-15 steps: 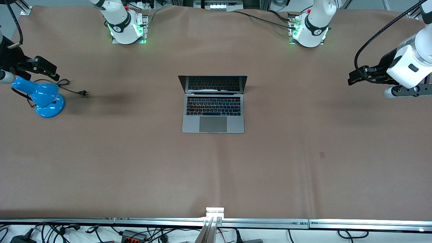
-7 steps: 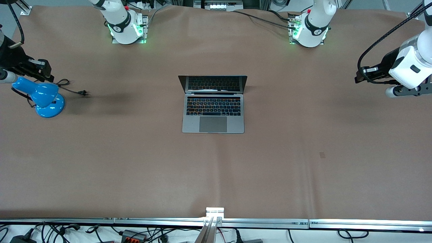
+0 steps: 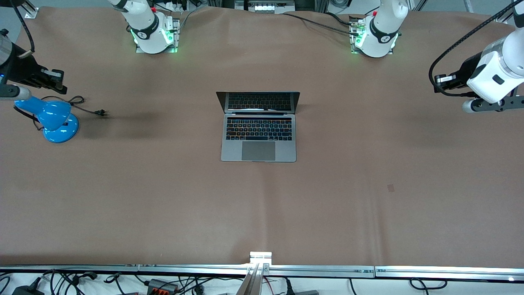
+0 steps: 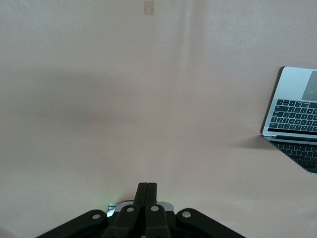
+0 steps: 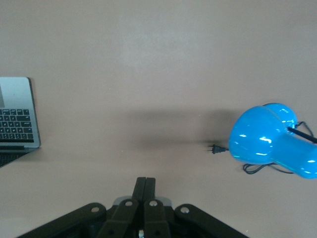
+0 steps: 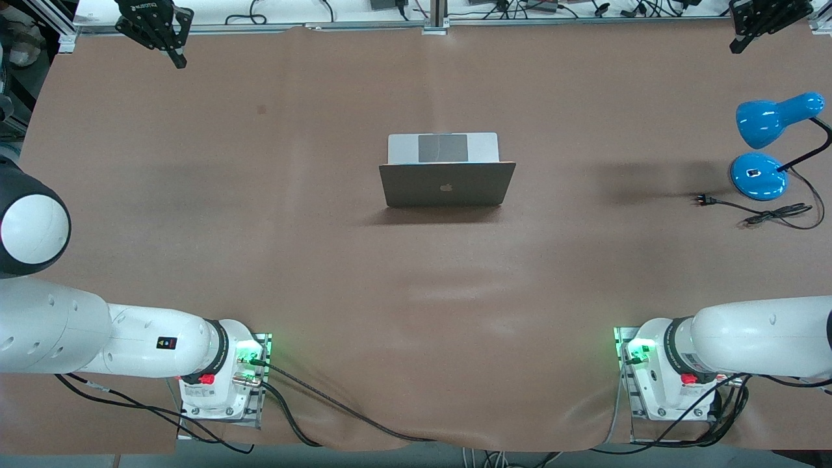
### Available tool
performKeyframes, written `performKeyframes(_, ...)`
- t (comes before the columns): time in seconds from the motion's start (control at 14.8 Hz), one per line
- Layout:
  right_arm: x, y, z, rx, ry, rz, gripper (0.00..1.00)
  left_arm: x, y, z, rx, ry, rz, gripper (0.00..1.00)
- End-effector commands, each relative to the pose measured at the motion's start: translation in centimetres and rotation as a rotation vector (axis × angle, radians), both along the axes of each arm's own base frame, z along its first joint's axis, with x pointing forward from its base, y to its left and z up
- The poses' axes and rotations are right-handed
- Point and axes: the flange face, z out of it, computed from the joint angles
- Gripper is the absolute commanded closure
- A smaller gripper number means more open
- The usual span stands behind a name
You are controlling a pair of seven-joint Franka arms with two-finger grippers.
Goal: Close laptop with both arms from behind
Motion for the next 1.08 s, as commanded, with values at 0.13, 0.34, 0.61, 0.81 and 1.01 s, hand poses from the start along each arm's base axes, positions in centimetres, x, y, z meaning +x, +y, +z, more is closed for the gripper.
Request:
performKeyframes(0.13,0.6,5.4,-5.6,0.065,0.168,0.072,1.0,-0.6,-3.2,0.4,-0.01,0.003,-0.058,1.0)
performKeyframes(0.34,0.8,10.6,-8.3,0.179,0.241,0.133,1.0,-1.2,-5.4,-1.1,-0.061,0.044,-0.077,1.0)
performKeyframes(0.61,-0.8,15.3,-11.3,0.362,0.327,0.125,1.0,-3.7,-13.5,-9.3,-0.14,0.101,-0.093,1.0)
performKeyframes(0.81,-2.4,17.9,-14.2,0.437,0.383,0.128,1.0,-8.4,-21.7,-14.4,-0.112,0.065,-0.133,1.0)
performKeyframes(1.01,-4.9,22.3,-16.4,0.429,0.402,0.185,1.0,-11.6,-25.7,-18.4,-0.1,0.066,-0.157,1.0)
